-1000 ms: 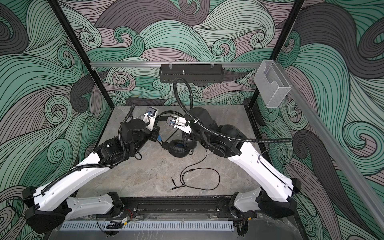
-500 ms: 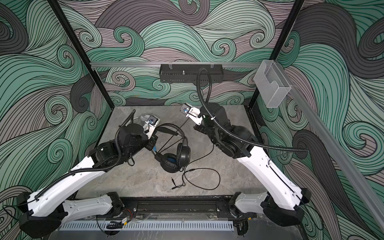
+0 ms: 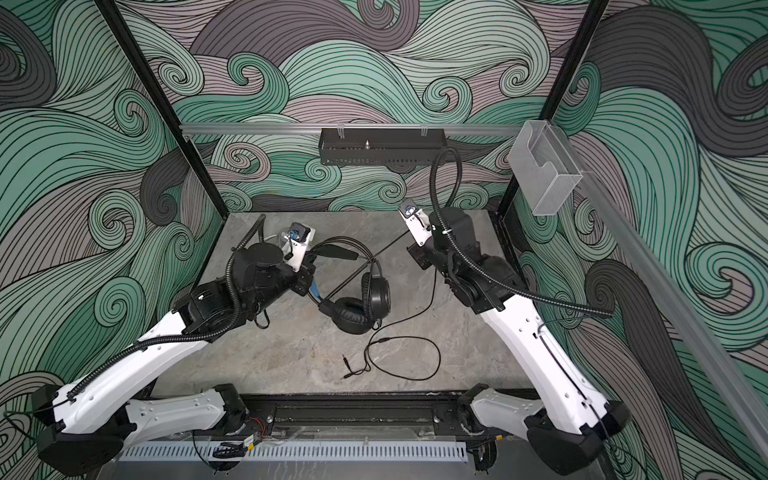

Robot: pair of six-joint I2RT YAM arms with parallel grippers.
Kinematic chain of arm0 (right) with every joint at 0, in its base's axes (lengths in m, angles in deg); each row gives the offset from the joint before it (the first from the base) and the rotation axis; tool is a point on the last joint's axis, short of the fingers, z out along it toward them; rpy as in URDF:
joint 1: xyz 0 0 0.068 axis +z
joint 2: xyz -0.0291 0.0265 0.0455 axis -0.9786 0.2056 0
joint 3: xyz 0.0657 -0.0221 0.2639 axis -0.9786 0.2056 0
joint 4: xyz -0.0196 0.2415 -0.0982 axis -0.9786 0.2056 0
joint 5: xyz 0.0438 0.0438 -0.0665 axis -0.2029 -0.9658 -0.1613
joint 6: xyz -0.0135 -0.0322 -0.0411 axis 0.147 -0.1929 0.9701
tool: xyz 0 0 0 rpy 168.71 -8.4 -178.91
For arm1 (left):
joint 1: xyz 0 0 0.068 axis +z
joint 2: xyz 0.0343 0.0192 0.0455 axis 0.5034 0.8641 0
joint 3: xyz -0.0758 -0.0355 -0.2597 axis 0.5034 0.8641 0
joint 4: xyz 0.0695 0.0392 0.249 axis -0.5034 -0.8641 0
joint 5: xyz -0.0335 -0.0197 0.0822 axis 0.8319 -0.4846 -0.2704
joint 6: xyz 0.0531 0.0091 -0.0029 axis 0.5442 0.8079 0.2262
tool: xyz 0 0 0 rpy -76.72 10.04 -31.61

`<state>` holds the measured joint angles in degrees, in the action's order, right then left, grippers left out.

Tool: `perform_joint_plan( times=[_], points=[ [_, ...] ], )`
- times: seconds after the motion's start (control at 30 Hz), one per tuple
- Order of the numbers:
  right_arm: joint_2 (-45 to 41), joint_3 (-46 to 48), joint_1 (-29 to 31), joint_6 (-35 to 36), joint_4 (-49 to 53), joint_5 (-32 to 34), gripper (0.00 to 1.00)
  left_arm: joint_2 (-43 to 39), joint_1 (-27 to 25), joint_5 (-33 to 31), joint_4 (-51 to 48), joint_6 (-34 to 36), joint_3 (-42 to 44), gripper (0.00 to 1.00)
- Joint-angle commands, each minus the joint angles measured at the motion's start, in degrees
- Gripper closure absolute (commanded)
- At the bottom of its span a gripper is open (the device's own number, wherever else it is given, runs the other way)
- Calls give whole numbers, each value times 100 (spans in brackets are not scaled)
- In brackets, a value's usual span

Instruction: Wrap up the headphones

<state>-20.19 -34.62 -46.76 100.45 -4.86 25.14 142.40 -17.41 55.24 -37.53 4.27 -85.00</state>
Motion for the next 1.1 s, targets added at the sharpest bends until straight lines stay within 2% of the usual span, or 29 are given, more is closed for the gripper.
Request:
perform_joint_plan(
  times=[0.0, 0.4, 0.63, 0.77, 0.93, 1.07],
  points=[
    [-30, 167, -220, -549, -659, -123, 90, -23, 65, 364, -46, -191, -394, 100],
    [-240, 1253, -220, -945, -2082, -1779, 73, 117, 62, 551, -177, -784, -1142, 100],
    [-385, 1719, -221, -1290, -2866, -2127, 71, 266, 66, 564, -262, -1024, -1692, 100],
    [-322, 1892, -224, -1712, -3326, -2398, 70, 332, 71, 777, -244, -1116, -1975, 100],
    [-182, 2086, -228, -2259, -4066, -2830, 60, 408, 74, 929, -251, -1333, -2338, 100],
    [-18, 2104, -235, -2544, -4370, -3147, 57, 462, 74, 882, -358, -1600, -2621, 100]
  ],
)
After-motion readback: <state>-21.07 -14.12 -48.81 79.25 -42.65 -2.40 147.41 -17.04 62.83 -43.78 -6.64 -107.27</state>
